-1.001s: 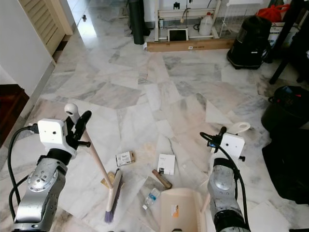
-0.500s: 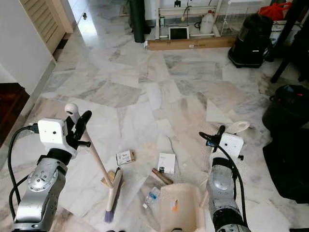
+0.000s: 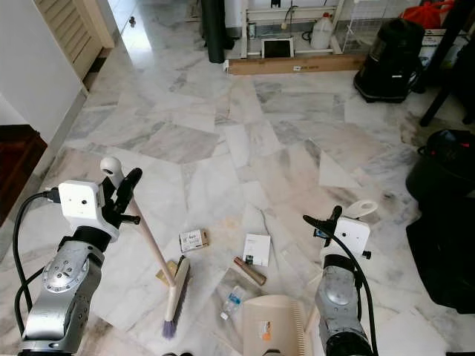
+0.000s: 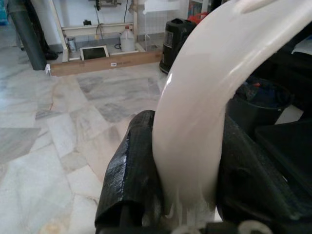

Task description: Sweep floor

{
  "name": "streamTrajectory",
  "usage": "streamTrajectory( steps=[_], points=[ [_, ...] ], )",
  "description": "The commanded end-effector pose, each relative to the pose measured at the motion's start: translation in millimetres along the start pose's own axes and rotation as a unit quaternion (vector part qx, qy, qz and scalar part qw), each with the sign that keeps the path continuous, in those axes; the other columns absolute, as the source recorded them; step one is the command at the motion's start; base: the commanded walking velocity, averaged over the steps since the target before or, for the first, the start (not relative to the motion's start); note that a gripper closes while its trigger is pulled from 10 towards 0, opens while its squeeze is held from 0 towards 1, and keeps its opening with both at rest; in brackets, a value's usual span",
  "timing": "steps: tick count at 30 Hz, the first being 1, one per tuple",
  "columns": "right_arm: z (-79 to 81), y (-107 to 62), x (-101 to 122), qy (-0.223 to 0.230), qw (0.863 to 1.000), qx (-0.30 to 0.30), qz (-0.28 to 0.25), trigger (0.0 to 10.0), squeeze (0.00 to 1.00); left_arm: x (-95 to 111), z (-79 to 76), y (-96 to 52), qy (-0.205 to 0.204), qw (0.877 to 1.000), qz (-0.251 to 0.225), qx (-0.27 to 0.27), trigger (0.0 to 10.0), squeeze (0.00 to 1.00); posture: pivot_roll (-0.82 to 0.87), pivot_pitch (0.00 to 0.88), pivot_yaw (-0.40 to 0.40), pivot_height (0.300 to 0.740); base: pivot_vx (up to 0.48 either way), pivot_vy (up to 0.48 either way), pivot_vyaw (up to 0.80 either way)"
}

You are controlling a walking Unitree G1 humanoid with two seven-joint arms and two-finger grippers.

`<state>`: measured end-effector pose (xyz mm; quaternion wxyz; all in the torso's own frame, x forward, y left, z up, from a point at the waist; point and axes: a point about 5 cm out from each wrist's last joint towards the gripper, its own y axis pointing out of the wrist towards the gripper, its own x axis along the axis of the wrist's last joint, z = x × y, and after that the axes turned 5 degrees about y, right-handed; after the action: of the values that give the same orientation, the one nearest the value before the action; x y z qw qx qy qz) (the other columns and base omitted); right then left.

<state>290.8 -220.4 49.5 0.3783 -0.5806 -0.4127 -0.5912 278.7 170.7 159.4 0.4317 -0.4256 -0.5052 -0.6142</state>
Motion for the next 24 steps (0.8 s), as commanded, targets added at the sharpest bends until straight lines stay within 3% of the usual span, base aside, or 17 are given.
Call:
streamTrajectory(
  steps=[1,18,24],
  points=[
    [-1.9,-4.1,-4,-0.001,1.000,0.002,0.005,10.0,0.00,12,0.8,2.0,0.005,1.000,-0.027,-0.005,10.0,0.00,0.00,0.162,0.081,0.740,0.000,0.000,0.00],
    [3.6,5.8,4,0.034,0.998,0.016,0.051,10.0,0.00,10,-2.4,2.8,-0.004,1.000,-0.020,-0.021,10.0,0.00,-0.01,0.154,0.070,0.740,0.000,0.000,0.00],
    [5.9,7.0,5,0.025,0.997,0.022,0.066,10.0,0.00,9,-5.1,3.6,-0.008,0.999,-0.019,-0.028,10.0,0.00,-0.01,0.151,0.066,0.740,0.000,0.000,0.00]
  ],
)
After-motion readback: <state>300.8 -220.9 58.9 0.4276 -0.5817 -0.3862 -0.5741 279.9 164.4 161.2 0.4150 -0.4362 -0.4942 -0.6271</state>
